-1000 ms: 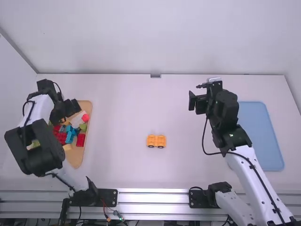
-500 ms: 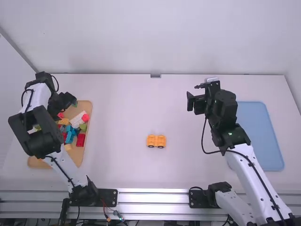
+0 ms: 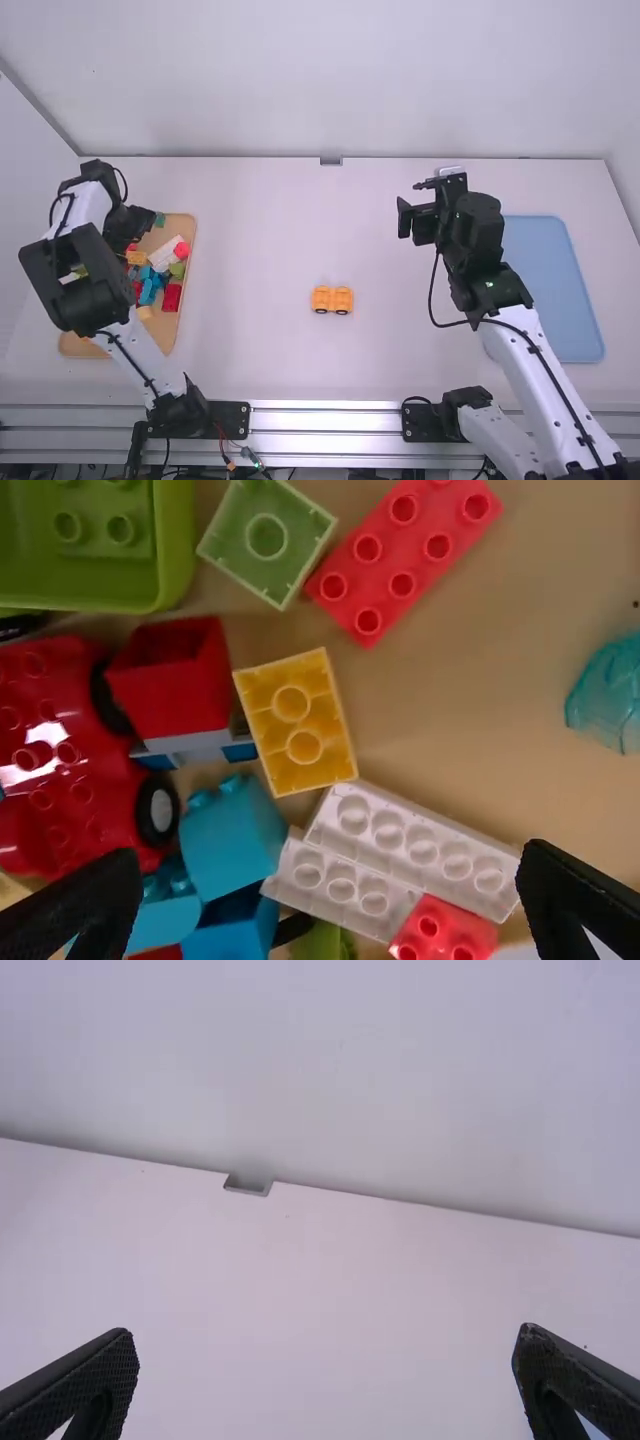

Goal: Assemble lego blocks to make yellow taxi

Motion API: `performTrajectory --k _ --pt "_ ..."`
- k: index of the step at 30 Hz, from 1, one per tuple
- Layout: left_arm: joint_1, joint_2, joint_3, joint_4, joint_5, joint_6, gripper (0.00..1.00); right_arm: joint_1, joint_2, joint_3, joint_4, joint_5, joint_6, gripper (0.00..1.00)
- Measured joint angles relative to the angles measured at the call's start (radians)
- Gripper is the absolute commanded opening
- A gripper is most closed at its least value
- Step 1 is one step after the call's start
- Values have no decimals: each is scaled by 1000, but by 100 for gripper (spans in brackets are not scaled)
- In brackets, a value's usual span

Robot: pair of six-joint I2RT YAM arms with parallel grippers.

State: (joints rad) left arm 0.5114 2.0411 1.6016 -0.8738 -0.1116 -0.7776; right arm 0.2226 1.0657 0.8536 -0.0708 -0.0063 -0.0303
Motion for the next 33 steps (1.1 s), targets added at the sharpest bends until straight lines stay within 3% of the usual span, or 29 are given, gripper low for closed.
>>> performTrajectory --k 9,12,24,30,33 --pt "55 18 -30 31 56 10 91 0 0 0 -8 1 1 99" --pt "55 24 -30 37 61 11 84 0 0 0 -12 -7 2 99" --pt "54 51 -30 47 66 10 85 0 0 0 -23 -21 1 99" --pt "54 112 -30 61 67 10 72 0 0 0 -24 -23 -2 99" --pt "53 112 -30 75 66 7 71 9 0 0 -25 -20 0 99"
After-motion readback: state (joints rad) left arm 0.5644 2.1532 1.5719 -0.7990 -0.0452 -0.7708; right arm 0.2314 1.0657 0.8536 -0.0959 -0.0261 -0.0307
